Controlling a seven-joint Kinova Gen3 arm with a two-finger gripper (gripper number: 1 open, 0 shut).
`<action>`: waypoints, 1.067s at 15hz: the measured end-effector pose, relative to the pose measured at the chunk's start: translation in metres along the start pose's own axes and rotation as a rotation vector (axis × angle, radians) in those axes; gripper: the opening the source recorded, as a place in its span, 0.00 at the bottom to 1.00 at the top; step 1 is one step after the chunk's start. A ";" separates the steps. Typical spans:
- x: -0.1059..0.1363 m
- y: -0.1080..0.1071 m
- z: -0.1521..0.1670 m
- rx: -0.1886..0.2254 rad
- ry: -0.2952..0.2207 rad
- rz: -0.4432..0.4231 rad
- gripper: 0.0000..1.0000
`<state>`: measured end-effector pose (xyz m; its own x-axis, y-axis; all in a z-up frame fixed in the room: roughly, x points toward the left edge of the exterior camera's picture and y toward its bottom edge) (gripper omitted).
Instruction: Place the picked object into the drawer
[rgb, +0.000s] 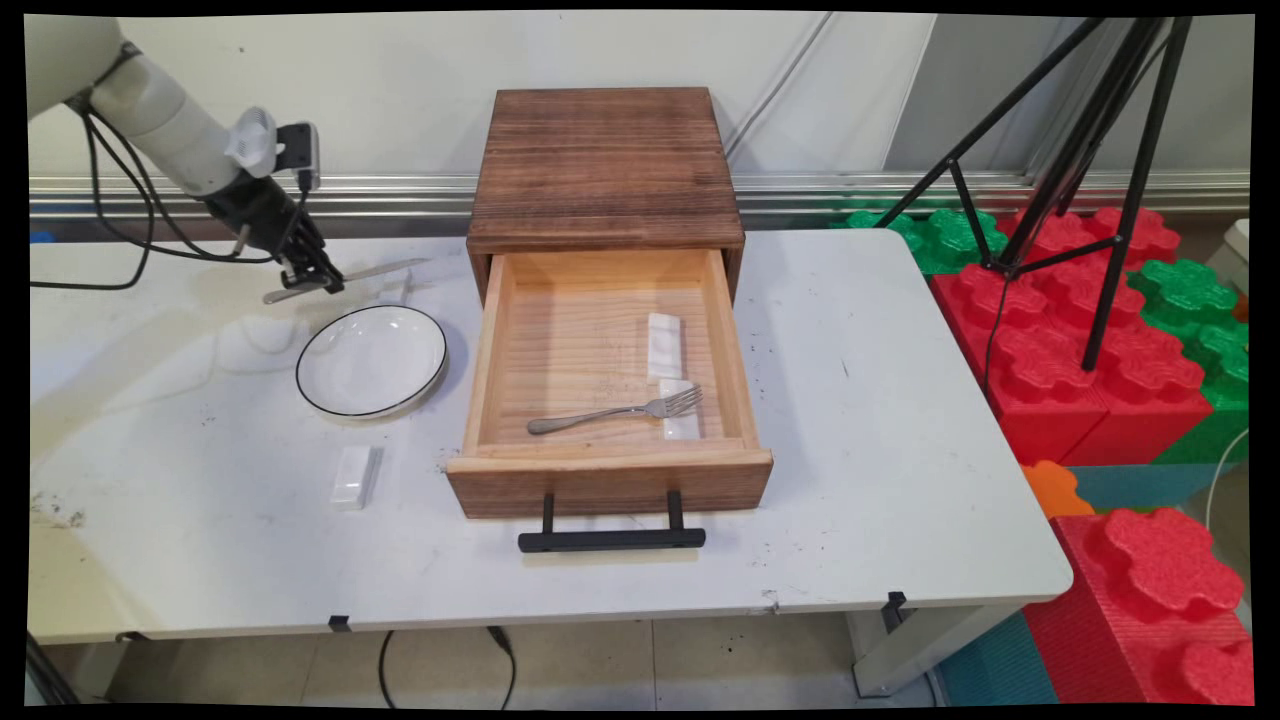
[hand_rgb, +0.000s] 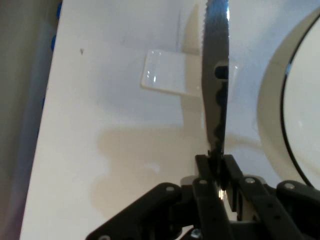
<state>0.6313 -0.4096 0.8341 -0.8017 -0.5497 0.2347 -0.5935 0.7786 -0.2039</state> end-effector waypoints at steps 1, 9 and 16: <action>-0.001 0.002 -0.005 0.000 -0.002 0.000 0.00; 0.004 0.018 -0.053 0.004 0.019 0.011 0.00; 0.033 0.038 -0.097 -0.022 0.128 0.011 0.00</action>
<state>0.5889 -0.3692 0.9265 -0.7921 -0.4988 0.3517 -0.5815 0.7919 -0.1865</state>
